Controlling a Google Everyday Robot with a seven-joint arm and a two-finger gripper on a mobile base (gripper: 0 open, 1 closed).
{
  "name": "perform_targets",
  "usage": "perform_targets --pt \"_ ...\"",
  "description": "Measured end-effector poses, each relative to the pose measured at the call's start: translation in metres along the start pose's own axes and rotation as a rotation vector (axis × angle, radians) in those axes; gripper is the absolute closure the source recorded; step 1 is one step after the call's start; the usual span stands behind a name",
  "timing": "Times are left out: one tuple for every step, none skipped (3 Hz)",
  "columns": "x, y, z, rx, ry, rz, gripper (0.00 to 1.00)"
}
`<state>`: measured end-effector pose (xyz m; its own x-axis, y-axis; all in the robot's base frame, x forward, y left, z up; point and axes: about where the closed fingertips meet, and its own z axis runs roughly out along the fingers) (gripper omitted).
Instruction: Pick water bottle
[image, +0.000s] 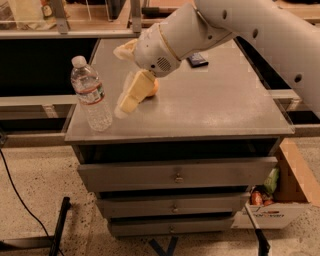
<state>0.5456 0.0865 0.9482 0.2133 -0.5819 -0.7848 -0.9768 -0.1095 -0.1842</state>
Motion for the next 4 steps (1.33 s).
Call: perform_targets --pt "0.004 -0.022 0.015 0.011 -0.042 0.026 0.00" --pt "0.011 -0.043 0.022 0.018 -0.096 0.052 0.00" --pt "0.012 -0.055 0.038 -0.028 -0.164 0.054 0.00" --pt "0.004 -0.047 0.062 -0.129 -0.195 0.068 0.00"
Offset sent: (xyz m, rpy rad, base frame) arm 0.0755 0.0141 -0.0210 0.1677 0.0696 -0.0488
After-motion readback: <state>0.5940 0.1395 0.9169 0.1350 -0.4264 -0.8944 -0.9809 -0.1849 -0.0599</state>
